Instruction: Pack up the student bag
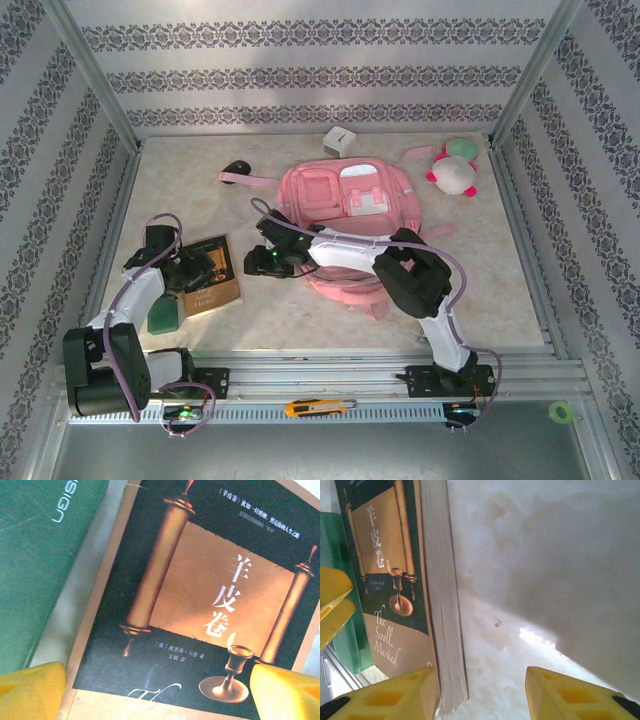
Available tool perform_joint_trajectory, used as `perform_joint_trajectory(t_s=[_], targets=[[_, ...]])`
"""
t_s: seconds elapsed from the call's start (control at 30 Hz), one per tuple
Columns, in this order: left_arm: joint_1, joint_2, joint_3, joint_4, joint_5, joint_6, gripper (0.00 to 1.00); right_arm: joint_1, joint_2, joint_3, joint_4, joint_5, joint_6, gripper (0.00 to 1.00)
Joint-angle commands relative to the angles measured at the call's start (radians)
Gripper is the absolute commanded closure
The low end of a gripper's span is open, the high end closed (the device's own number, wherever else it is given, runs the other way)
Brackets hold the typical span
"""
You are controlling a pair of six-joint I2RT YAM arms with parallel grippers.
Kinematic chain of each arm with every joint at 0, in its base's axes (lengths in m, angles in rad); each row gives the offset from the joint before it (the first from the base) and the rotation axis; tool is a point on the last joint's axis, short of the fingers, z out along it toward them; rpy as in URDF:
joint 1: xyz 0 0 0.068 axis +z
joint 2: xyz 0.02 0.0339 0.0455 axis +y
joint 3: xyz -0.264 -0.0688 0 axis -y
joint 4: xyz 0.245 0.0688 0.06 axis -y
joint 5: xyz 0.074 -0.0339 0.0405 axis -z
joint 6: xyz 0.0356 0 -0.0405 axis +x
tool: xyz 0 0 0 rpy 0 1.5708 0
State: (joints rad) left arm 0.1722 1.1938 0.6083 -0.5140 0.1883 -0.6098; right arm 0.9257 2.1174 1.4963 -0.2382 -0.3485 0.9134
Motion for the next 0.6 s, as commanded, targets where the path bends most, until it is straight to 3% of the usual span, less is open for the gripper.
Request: perform_joint_trajectory(t_s=[0.0, 0.23, 0.4, 0.57], targets=[[0.016, 0.0, 0.025, -0.024, -0.022, -0.024, 0.06, 0.021, -0.008, 0.04, 0.0, 0.012, -0.01, 0.5], [0.018, 0.131, 0.031, 0.053, 0.056, -0.035, 0.08, 0.056, 0.076, 0.125, -0.012, -0.017, 0.009, 0.49], [0.014, 0.145, -0.002, 0.094, 0.108, -0.022, 0.09, 0.049, 0.092, 0.13, -0.011, -0.021, 0.008, 0.49], [-0.06, 0.122, -0.041, 0.139, 0.186, -0.055, 0.11, 0.017, 0.031, 0.056, -0.012, 0.007, -0.008, 0.49]])
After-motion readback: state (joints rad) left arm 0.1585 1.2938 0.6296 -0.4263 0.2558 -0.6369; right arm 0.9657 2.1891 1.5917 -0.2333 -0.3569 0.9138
